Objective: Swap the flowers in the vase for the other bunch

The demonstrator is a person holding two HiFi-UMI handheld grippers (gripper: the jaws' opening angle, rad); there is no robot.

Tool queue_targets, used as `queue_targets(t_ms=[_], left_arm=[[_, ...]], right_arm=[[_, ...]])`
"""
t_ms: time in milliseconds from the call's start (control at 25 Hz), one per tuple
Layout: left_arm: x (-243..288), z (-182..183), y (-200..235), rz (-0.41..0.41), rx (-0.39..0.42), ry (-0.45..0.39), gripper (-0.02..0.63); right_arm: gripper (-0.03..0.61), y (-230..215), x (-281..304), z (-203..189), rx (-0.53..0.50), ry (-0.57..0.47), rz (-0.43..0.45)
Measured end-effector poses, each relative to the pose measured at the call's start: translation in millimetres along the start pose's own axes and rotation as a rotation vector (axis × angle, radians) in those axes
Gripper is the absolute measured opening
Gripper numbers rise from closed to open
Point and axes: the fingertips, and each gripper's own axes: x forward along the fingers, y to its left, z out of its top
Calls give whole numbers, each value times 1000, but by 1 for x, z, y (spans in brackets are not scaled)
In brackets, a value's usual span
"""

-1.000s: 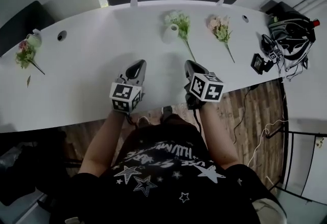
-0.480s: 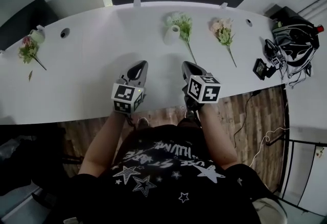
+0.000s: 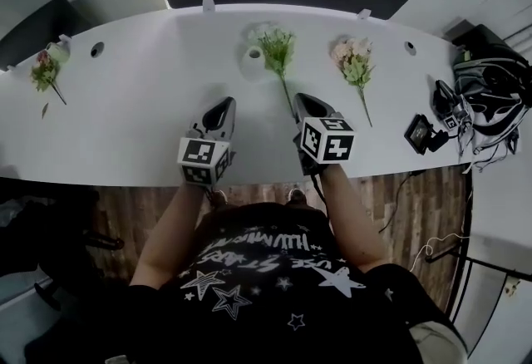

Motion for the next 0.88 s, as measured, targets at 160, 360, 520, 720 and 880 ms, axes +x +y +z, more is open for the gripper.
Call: queue_targets(t_ms=[160, 360, 520, 720, 880], left_arm=[[19, 0, -30, 43, -10, -1, 8], [45, -5, -61, 89, -8, 15, 8], [59, -5, -88, 129, -18, 24, 8], [70, -5, -118, 167, -24, 32, 8], [73, -2, -131, 199, -26, 26, 8]], right_arm=[[3, -42, -4, 3, -14, 8, 17], [3, -76, -9, -2, -15, 30, 66], [6, -108, -15, -8, -31, 61, 63], [44, -156, -22, -10, -6, 84, 46], [115, -186, -21, -12, -1, 111, 12]])
